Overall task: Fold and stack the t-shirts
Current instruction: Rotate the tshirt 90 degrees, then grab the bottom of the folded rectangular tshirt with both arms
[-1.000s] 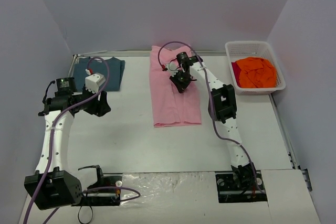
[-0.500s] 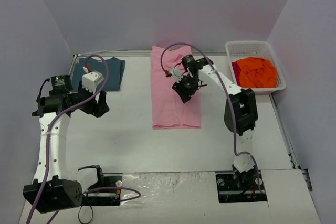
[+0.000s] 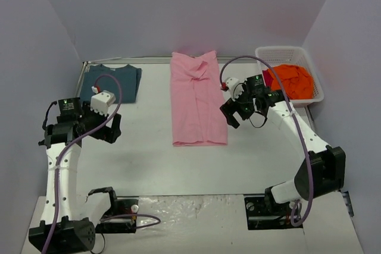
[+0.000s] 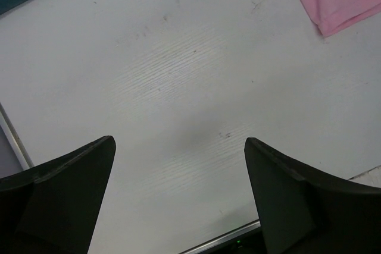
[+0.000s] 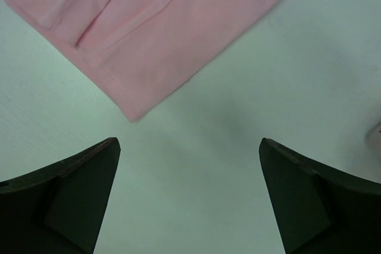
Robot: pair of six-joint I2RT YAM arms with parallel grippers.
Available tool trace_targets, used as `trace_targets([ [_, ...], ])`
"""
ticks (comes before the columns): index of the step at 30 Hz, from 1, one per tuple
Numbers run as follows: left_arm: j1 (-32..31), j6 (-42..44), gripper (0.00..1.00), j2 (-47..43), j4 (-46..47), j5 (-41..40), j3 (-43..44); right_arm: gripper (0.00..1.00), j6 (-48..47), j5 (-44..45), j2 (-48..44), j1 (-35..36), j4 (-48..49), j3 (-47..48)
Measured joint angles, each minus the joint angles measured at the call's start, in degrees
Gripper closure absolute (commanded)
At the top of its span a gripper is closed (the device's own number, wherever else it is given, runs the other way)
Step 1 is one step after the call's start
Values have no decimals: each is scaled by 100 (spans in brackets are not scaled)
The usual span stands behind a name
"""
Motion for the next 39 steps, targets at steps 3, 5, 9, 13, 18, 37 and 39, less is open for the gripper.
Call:
trace_targets([
  [3, 151, 9, 5, -437, 188, -26, -356, 0, 35, -70, 11, -57, -7, -435],
  [5, 291, 11, 3, -769, 273, -9, -627, 0, 138, -13, 7, -96, 136, -433],
  [9, 404, 2, 6, -1228, 295, 9, -800, 0, 326, 94, -2, -291, 422, -404],
  [13, 525, -24, 5, -1325, 315, 149, -796, 0, 579, -35, -289, -542, 835, -680],
  [18, 955, -144, 6, -1279, 315, 713, -796, 0, 800, -44, -1325, -850, 1156, -1353],
  [37, 1080, -614, 6, -562, 916, 914, -833, 0, 793, -1174, -1683, -2144, 1285, -1646],
  [39, 1110, -634, 6, -719, 1005, 979, -909, 0, 796, -1207, -1683, -2144, 1237, -1646],
])
